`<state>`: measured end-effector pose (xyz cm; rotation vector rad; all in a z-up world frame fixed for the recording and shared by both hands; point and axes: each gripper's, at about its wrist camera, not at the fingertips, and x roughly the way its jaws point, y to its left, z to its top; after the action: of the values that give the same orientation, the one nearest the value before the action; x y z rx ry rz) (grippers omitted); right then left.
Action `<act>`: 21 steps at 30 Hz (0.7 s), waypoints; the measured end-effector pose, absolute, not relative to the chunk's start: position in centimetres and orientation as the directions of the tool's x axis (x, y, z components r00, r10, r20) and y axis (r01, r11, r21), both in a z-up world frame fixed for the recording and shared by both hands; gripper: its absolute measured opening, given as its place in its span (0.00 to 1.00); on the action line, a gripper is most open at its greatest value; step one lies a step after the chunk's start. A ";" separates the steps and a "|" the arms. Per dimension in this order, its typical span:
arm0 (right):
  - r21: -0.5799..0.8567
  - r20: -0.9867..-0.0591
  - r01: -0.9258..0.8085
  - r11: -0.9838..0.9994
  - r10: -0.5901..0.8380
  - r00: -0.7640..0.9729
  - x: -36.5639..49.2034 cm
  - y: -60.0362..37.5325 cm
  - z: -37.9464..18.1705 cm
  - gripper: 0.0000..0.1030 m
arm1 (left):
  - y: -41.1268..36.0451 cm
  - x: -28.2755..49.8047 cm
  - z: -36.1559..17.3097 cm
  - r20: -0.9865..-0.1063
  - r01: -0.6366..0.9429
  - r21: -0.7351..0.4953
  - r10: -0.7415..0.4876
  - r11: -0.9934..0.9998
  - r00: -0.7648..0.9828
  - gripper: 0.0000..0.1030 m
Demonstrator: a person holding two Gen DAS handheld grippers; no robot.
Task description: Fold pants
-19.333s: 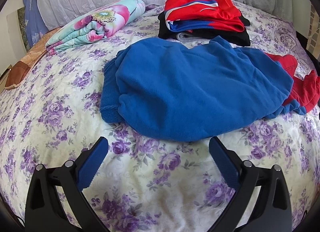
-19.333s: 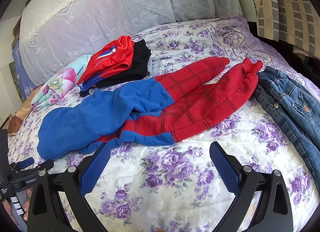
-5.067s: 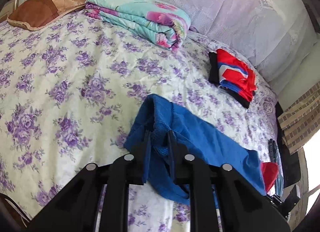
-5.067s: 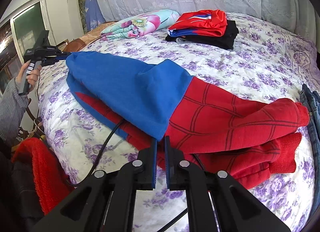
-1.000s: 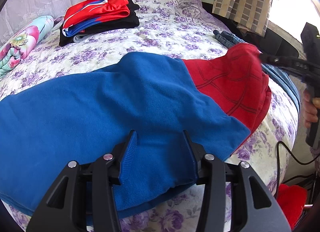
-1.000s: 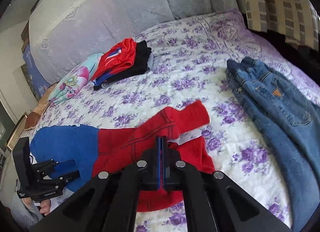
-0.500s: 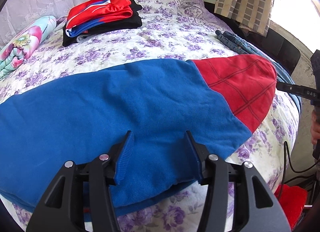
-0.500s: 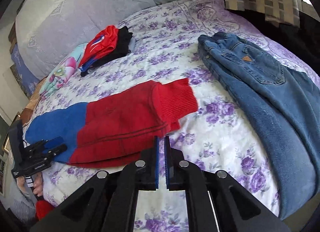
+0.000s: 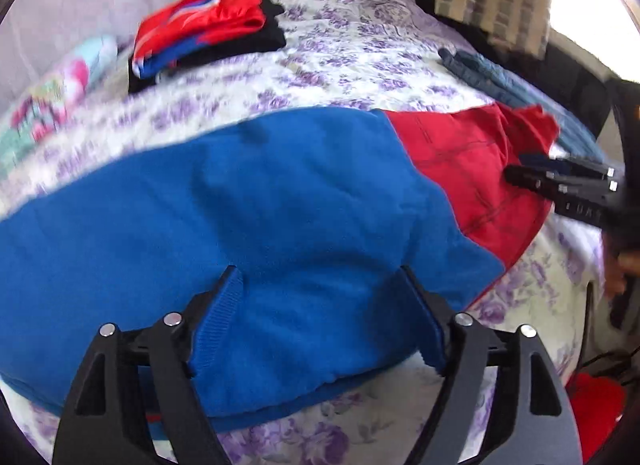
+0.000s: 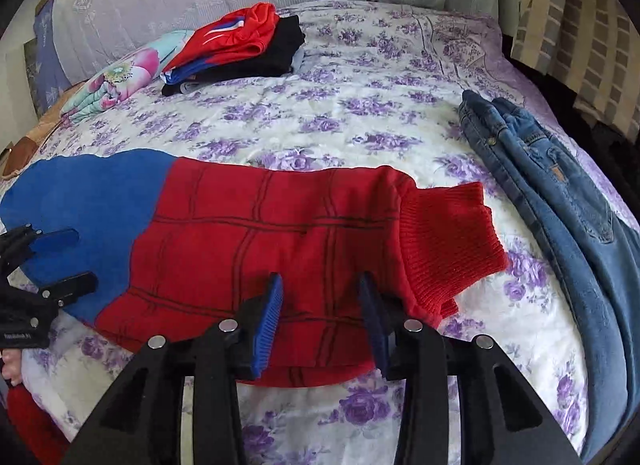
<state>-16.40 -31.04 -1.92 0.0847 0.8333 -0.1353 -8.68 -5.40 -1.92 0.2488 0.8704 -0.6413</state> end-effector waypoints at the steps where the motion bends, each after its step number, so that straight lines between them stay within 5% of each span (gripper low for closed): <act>1: 0.033 -0.741 0.154 0.987 -0.080 0.667 -16.6 -31.1 -1.4 0.39 | -5.1 -8.5 -1.7 -0.774 0.611 -0.065 -0.427 0.789 0.468 0.75; 3: 0.086 -0.705 0.165 0.983 -0.057 0.707 -18.1 -31.5 0.2 0.40 | -4.6 -8.7 -1.2 -0.761 0.592 -0.053 -0.416 0.804 0.498 0.74; 7: 0.112 -0.673 0.191 0.975 -0.066 0.736 -21.8 -32.5 2.0 0.58 | -3.1 -8.7 -0.1 -0.729 0.556 -0.070 -0.423 0.828 0.539 0.74; 15: 0.323 -0.680 0.292 0.900 0.006 0.733 -22.5 -35.2 -0.8 0.58 | -0.7 -6.5 1.5 -0.687 0.412 0.042 -0.273 0.910 0.674 0.74; 21: 0.268 -0.578 0.051 0.962 0.118 0.807 -19.2 -30.0 4.1 0.58 | 3.3 -2.3 1.3 -0.728 0.277 0.005 -0.187 0.961 0.660 0.74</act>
<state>-19.17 -29.96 4.10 0.2785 0.6321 0.0360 -2.31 3.35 1.34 0.1187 0.8091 -0.2633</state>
